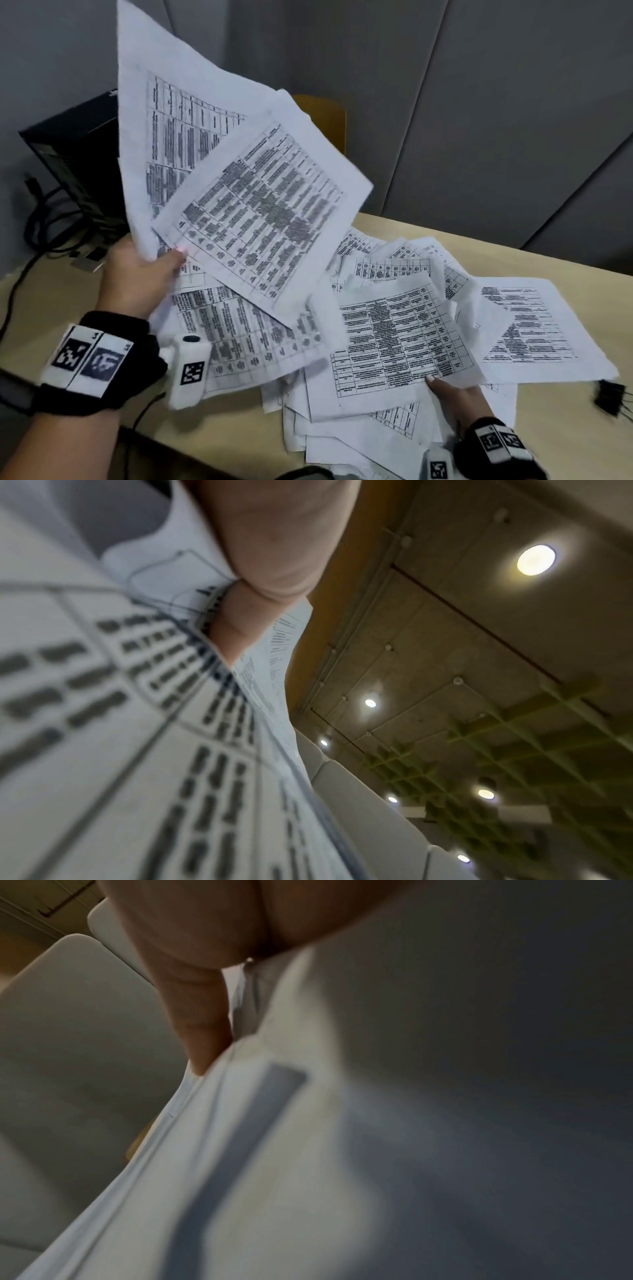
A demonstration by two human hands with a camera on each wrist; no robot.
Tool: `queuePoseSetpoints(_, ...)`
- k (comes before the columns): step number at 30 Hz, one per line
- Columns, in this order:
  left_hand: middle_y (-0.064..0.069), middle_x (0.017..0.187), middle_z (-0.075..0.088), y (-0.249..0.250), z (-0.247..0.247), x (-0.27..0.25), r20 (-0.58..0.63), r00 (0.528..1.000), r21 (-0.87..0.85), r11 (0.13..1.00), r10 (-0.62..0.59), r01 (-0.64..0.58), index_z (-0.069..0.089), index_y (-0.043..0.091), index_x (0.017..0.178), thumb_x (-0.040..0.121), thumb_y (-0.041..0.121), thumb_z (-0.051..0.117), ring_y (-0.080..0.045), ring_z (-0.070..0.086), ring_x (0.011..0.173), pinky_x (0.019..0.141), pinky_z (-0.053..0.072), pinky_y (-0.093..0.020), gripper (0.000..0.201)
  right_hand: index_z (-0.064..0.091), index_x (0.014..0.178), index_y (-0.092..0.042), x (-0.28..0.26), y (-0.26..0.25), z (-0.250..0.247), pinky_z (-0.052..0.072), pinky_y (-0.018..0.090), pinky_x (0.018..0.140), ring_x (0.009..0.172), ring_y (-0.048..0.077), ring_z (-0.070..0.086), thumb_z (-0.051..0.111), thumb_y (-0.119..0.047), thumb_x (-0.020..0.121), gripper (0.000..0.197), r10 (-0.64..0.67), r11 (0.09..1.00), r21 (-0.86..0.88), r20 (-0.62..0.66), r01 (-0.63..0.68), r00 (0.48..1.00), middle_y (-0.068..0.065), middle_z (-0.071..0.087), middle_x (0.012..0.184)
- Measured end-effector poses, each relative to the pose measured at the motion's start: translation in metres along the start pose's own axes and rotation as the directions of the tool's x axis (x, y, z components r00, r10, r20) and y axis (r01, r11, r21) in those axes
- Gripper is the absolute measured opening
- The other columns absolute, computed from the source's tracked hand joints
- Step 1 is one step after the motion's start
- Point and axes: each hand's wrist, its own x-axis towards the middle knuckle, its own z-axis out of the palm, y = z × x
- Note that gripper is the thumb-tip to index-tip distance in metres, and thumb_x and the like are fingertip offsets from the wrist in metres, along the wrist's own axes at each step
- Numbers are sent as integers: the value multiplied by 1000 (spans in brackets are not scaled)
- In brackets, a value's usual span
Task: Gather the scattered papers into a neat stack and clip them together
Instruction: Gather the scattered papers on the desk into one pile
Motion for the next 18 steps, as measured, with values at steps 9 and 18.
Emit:
queuePoseSetpoints(9,-10,89,65,-71,96,-49,413,849,113,944,-329,311,55,8,106,77,1,67,-24,61,77,73,51,-32,33,54,80,1,0,-9,3,42,22,44,51,21,50,70,-17,79,24,-11,996,91,-8,11,1000,11,53,51)
queuePoseSetpoints(18,-9,124,58,-104,139,-78,533,737,421,886,-416,195,41,9,134,80,2,60,-21,55,98,86,41,-23,58,60,92,-8,-12,2,12,43,17,38,33,4,49,70,-32,80,29,-82,960,275,114,48,990,-7,56,39)
